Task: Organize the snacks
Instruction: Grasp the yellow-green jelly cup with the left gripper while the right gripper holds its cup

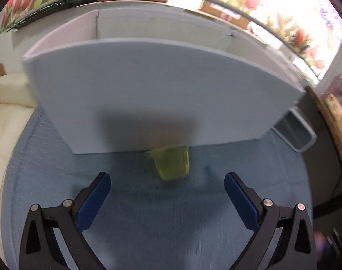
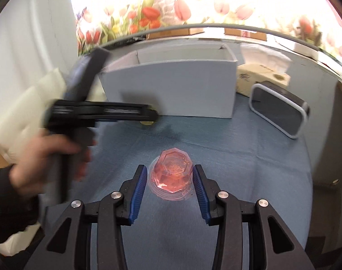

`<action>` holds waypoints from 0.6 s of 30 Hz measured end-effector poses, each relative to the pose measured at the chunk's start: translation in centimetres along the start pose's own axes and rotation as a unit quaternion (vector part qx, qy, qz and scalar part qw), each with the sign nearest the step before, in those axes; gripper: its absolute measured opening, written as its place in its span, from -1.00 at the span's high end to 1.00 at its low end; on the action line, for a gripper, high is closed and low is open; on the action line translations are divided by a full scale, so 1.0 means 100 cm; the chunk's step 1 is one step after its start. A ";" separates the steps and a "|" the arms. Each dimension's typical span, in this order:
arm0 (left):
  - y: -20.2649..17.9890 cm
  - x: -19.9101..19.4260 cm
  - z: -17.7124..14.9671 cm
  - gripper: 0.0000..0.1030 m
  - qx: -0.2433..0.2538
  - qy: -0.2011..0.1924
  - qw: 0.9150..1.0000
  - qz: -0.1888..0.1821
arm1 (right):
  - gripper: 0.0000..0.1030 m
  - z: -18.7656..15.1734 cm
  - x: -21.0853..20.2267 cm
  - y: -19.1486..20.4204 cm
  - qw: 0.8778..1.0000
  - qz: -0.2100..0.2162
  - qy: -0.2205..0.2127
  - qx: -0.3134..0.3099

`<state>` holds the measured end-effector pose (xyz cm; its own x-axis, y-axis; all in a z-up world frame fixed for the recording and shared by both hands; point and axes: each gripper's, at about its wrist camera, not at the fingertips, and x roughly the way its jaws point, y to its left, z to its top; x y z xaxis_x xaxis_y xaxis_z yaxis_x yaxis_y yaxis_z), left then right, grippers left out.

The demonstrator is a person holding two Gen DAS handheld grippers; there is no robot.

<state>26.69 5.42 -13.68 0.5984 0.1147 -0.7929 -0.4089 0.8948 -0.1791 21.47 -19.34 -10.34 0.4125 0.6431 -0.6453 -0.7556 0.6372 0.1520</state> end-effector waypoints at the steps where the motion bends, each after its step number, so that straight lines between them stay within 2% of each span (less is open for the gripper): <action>1: -0.004 0.005 0.000 -1.00 0.002 -0.006 1.000 0.012 | 0.11 -0.002 -0.005 -0.001 1.000 -0.001 -0.005 0.004; 7: -0.012 0.024 -0.001 -0.95 0.003 -0.021 0.998 0.067 | 0.11 -0.012 -0.022 -0.011 0.999 0.008 -0.021 0.025; 9: -0.016 0.026 0.000 -0.79 0.013 -0.024 0.996 0.090 | 0.11 -0.015 -0.027 -0.013 0.999 0.011 -0.024 0.032; 12: -0.018 0.024 0.001 -0.31 0.019 -0.030 0.994 0.099 | 0.11 -0.019 -0.028 -0.015 0.999 0.010 -0.026 0.038; 13: -0.019 0.023 0.002 0.03 0.023 -0.031 0.994 0.099 | 0.11 -0.020 -0.028 -0.016 0.999 0.012 -0.026 0.041; 14: -0.019 0.021 0.002 0.28 0.024 -0.029 0.995 0.095 | 0.11 -0.021 -0.029 -0.016 0.999 0.014 -0.028 0.043; 18: -0.017 0.018 -0.004 0.30 0.035 -0.029 0.996 0.081 | 0.11 -0.021 -0.029 -0.012 0.999 0.017 -0.031 0.042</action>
<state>28.15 3.98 -15.01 0.5684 0.2827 -0.7727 -0.4551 0.8904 -0.0090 20.08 -22.88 -10.24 0.4198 0.6884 -0.5915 -0.7259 0.6458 0.2365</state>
